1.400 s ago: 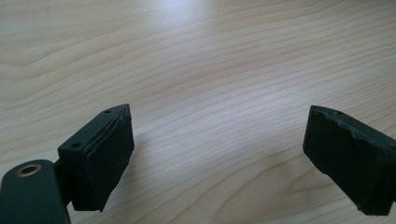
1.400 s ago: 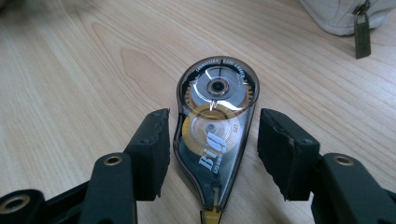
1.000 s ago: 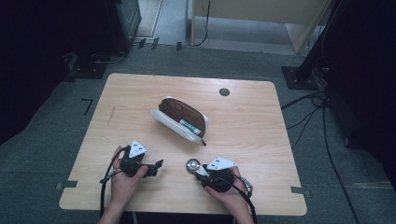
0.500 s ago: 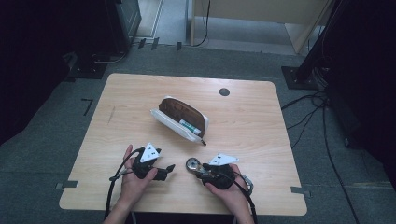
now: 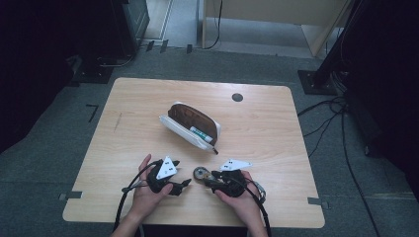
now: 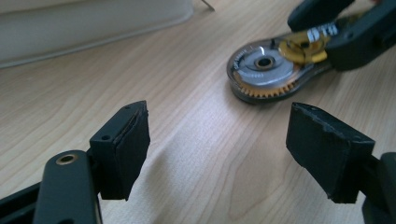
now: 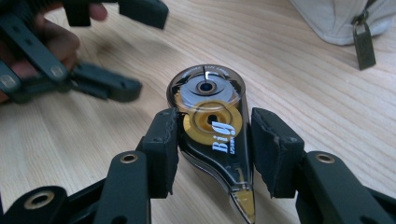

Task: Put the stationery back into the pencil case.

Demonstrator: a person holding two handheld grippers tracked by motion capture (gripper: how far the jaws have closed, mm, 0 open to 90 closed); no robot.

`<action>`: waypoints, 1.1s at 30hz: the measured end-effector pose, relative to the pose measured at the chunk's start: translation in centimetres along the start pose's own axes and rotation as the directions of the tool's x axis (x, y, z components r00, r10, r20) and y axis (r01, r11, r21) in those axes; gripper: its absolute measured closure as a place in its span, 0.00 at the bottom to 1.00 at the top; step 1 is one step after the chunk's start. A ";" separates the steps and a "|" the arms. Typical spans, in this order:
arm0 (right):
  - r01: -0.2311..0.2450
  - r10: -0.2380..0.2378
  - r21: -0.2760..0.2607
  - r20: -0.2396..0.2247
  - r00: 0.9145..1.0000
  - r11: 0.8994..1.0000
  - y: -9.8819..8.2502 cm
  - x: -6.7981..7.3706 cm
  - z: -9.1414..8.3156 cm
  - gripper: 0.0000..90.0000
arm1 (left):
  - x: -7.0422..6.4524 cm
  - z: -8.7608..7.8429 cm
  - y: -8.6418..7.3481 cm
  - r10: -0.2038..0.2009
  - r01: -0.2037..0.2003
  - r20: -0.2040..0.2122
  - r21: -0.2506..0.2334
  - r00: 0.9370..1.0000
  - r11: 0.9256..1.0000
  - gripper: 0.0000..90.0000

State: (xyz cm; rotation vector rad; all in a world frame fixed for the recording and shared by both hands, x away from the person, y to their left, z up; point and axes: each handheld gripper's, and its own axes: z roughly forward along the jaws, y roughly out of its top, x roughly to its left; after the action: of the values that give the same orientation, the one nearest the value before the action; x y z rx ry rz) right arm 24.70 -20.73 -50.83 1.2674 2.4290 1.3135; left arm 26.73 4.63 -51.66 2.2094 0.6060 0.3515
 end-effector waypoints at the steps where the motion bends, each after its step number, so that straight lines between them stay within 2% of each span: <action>1: -0.005 0.005 -0.002 -0.003 1.000 1.000 0.1 0.1 0.0 0.59 | -0.1 0.1 0.0 0.010 -0.010 -0.003 0.008 1.000 1.000 0.25; 4: -0.004 0.004 0.005 -0.003 1.000 1.000 0.3 0.2 0.2 0.59 | -0.4 0.2 0.1 0.021 -0.021 -0.021 0.008 1.000 1.000 0.27; 8: 0.001 -0.001 0.013 -0.010 1.000 1.000 0.6 0.5 0.2 0.59 | -0.4 0.3 0.2 0.011 -0.011 -0.011 0.009 1.000 1.000 0.29; 9: 0.002 -0.002 0.012 -0.010 1.000 1.000 0.7 0.6 0.3 0.59 | -0.4 0.3 0.2 0.012 -0.012 -0.013 0.015 1.000 1.000 0.33; 11: 0.001 -0.001 0.013 -0.013 1.000 1.000 0.8 0.7 0.3 0.60 | -0.4 0.2 0.2 0.015 -0.015 0.025 0.006 1.000 1.000 0.35; 12: 0.001 0.000 0.009 -0.016 1.000 1.000 0.8 0.7 0.3 0.75 | -0.4 0.2 0.1 0.019 -0.019 0.049 0.000 0.999 1.000 0.35; 14: -0.020 0.020 -0.013 -0.015 1.000 1.000 1.0 0.6 0.1 0.75 | -0.5 0.2 0.1 0.038 -0.038 0.062 0.005 0.997 0.999 0.35; 16: -0.034 0.034 -0.019 -0.013 0.999 0.999 1.1 0.4 0.2 0.74 | -0.7 0.4 0.2 0.049 -0.051 0.045 0.034 0.998 0.998 0.34; 18: -0.034 0.035 -0.014 0.005 0.999 0.999 1.1 0.2 0.3 0.72 | -0.7 0.5 0.2 0.050 -0.051 0.034 0.046 0.998 0.998 0.35; 20: -0.037 0.037 -0.013 -0.009 0.999 0.999 1.1 0.4 0.3 0.70 | -0.6 0.4 0.2 0.044 -0.046 0.043 0.047 0.998 0.998 0.35; 23: -0.017 0.017 0.001 -0.008 1.000 1.000 0.9 1.0 0.7 0.67 | -0.5 0.3 0.1 0.050 -0.052 0.060 0.042 0.997 0.998 0.43; 27: -0.024 0.024 0.006 0.014 1.000 1.000 0.6 1.4 1.5 0.60 | -0.2 -0.3 -0.2 0.058 -0.061 0.057 0.042 0.997 0.997 0.51; 33: 0.007 -0.007 0.004 0.059 0.998 1.000 0.5 2.8 3.3 0.52 | 1.8 -1.8 -1.5 -0.021 0.021 -0.012 0.023 1.000 1.000 0.51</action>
State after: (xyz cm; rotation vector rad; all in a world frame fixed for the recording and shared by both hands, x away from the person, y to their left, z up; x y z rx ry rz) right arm 24.68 -16.47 -51.77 1.2783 2.3949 1.2517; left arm 26.97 7.59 -51.54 2.2227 0.6426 0.3488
